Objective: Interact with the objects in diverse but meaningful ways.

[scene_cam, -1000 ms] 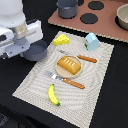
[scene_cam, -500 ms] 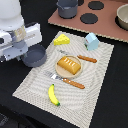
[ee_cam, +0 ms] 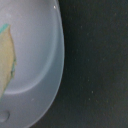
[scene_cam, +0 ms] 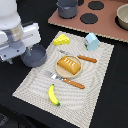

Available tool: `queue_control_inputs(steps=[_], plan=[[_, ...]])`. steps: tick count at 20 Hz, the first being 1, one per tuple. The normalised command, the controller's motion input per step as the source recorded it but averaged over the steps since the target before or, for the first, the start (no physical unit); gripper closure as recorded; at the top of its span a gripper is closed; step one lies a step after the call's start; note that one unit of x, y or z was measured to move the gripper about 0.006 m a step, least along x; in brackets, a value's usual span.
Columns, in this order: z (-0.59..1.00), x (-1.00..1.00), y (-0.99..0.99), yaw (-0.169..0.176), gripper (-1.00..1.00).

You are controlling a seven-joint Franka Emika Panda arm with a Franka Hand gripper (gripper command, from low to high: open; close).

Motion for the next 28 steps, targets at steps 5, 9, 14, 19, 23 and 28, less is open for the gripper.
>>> queue_control_inputs(steps=[5, 9, 14, 19, 23, 28], plan=[[0.64, 0.17, 0.43, 0.107, -1.00], [0.11, 0.27, 0.57, 0.185, -1.00], [0.01, 0.19, 0.57, 0.185, -1.00], [0.10, 0.01, 0.61, 0.141, -1.00], [0.59, 0.09, 0.47, 0.056, -1.00], [0.61, 0.26, 0.57, 0.039, -1.00]])
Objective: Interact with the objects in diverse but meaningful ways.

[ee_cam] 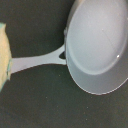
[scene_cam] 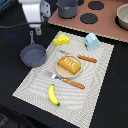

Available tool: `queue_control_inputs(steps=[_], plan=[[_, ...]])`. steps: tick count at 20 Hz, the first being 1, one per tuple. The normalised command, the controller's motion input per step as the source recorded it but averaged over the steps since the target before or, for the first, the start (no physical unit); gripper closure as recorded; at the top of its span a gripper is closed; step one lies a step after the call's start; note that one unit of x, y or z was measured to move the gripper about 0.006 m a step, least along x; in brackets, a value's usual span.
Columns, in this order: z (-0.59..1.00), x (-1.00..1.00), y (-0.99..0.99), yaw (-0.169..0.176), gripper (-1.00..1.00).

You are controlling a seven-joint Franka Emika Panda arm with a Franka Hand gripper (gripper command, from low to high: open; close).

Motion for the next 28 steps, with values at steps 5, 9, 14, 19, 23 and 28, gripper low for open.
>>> queue_control_inputs(steps=[5, 9, 14, 19, 23, 28], plan=[[0.38, 0.18, 0.56, 0.044, -1.00], [0.10, 0.38, 0.27, 0.008, -1.00], [-0.07, 0.57, 0.01, -0.001, -1.00], [-0.26, 0.30, -0.01, 0.000, -1.00], [-0.13, 0.46, 0.03, 0.024, -1.00], [-0.15, 0.42, 0.00, 0.008, -1.00]])
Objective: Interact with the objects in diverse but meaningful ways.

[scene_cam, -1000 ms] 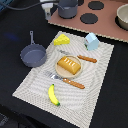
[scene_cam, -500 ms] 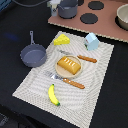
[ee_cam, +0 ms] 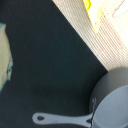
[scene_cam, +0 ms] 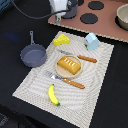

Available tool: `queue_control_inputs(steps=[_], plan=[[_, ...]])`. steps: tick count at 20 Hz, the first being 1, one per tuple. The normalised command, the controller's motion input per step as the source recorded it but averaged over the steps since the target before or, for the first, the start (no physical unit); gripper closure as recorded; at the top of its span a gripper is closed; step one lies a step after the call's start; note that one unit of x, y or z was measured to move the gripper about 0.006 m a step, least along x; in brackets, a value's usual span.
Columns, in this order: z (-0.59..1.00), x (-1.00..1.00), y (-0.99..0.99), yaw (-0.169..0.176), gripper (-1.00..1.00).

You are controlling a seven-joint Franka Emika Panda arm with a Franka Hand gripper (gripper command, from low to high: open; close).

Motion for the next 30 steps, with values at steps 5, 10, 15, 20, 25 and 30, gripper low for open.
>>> queue_control_inputs(steps=[5, 10, 15, 20, 25, 30], plan=[[-0.09, 0.46, -0.06, 0.000, -1.00], [-0.04, 0.43, -0.12, 0.000, -1.00], [-0.19, 0.19, -0.19, 0.000, -1.00], [-0.10, 0.17, -0.05, 0.001, -1.00], [-0.06, 0.00, 0.00, 0.000, -1.00], [-0.25, -0.01, -0.01, 0.001, -1.00]])
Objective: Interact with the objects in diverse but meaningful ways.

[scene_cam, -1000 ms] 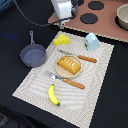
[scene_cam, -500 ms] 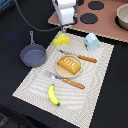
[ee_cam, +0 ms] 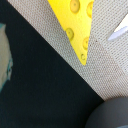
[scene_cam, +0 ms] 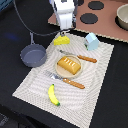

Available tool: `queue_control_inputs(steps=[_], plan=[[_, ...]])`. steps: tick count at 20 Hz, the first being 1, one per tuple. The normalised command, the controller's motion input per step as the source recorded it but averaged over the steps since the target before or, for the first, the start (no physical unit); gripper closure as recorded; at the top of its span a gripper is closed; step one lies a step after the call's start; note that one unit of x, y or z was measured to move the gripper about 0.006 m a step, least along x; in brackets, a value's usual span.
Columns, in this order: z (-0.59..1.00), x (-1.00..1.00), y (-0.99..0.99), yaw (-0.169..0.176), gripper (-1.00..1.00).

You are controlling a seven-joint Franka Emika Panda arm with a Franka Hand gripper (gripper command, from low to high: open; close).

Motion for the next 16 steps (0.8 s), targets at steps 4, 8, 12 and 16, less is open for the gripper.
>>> queue_control_inputs(steps=[4, 8, 12, 16], plan=[[-0.34, 0.03, -0.03, 0.000, -1.00], [-0.38, 0.01, 0.00, 0.000, -1.00], [-0.27, 0.04, 0.04, 0.000, -1.00], [-0.24, 0.00, 0.23, 0.004, -1.00]])
